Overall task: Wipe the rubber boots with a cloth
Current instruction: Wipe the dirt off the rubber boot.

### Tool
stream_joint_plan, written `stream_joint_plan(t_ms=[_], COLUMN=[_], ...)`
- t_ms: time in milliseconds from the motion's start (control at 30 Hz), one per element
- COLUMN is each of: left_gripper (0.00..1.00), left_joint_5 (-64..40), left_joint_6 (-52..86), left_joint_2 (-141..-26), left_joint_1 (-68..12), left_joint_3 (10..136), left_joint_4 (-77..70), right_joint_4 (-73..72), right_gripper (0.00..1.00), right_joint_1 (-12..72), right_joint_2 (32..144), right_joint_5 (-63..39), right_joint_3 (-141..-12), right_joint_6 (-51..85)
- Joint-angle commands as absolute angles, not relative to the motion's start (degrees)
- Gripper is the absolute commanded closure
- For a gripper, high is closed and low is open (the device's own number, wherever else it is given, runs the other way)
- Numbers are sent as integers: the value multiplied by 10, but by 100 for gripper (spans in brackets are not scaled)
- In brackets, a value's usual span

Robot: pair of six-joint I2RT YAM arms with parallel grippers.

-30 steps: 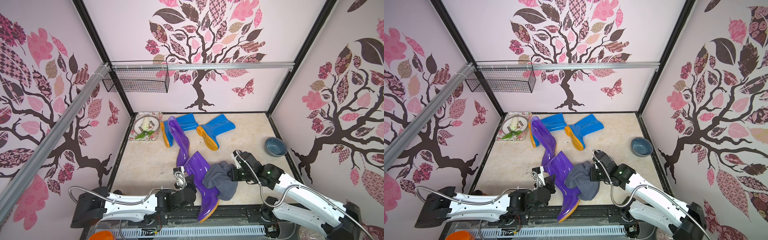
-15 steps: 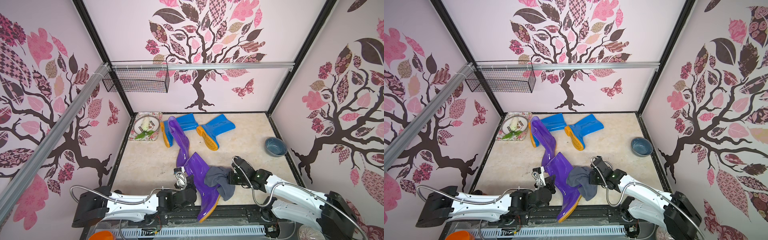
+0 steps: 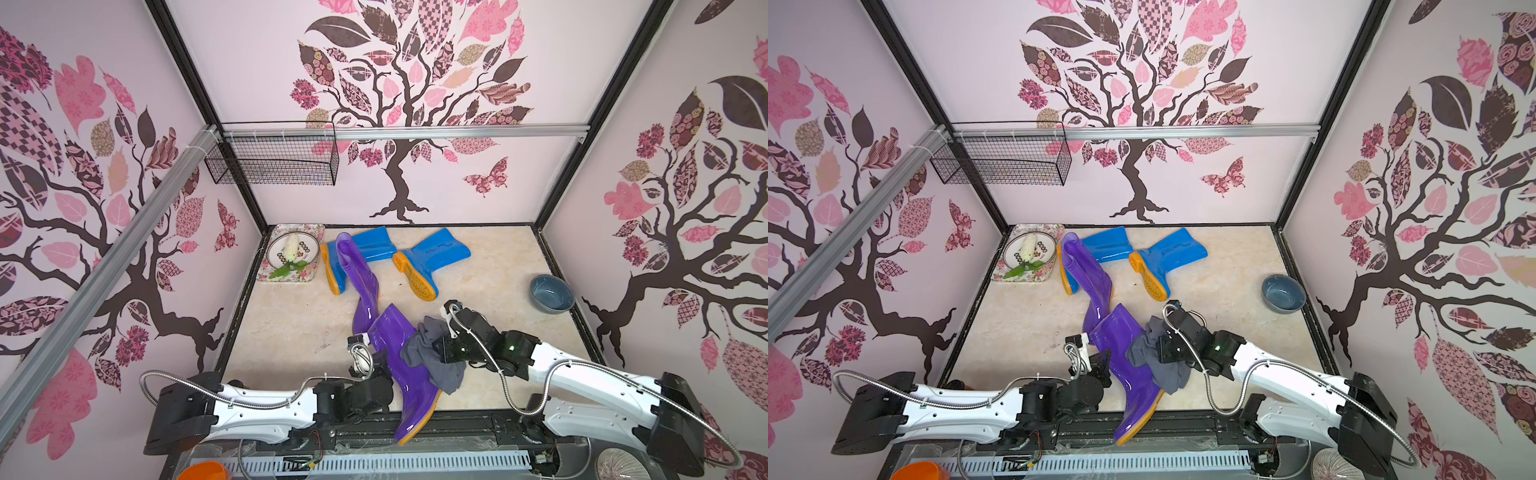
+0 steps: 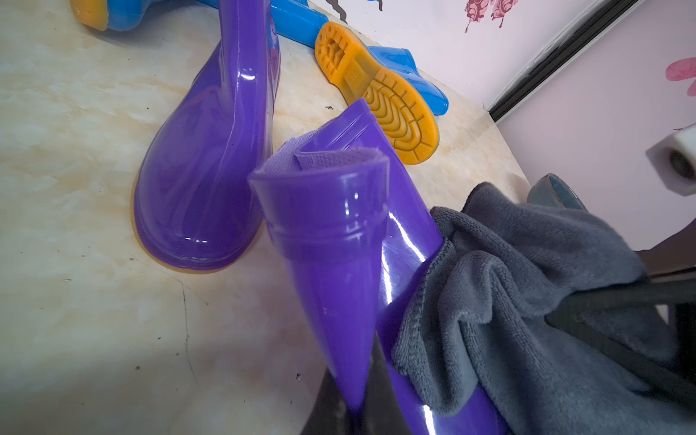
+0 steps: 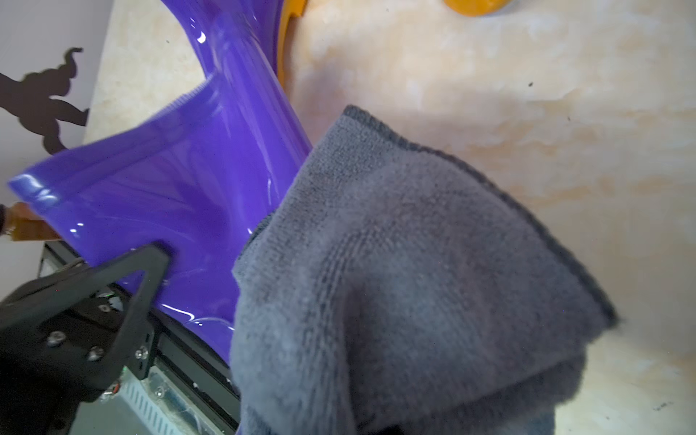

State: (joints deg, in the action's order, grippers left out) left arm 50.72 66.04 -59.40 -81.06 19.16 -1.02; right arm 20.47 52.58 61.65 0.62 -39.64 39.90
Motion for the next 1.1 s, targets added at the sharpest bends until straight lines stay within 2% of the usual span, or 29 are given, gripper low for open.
stream_joint_plan(t_ms=[0, 167, 267, 400, 600, 867, 967, 1067], left_gripper=[100, 100, 100, 100, 100, 100, 100, 100], left_joint_5=[522, 518, 518, 519, 519, 514, 516, 516], left_joint_6=[661, 661, 663, 662, 656, 651, 649, 649], left_joint_2=[-592, -585, -585, -593, -601, -597, -590, -577], left_joint_1=[-813, -813, -812, -812, -813, -814, -815, -815], left_joint_3=[207, 202, 200, 204, 208, 209, 208, 202], left_joint_4=[-31, -30, -32, -37, -42, -38, -34, -32], right_joint_4=[194, 141, 123, 148, 129, 153, 168, 156], right_gripper=[100, 100, 100, 100, 100, 100, 100, 100], right_joint_1=[522, 446, 439, 451, 492, 476, 452, 444], right_joint_2=[635, 657, 689, 760, 812, 1005, 1032, 974], right_joint_5=[12, -34, -47, -105, -117, -174, -179, -156], right_joint_3=[-362, -288, -285, -370, -516, -718, -726, -652], right_joint_6=[415, 419, 402, 364, 336, 287, 284, 278])
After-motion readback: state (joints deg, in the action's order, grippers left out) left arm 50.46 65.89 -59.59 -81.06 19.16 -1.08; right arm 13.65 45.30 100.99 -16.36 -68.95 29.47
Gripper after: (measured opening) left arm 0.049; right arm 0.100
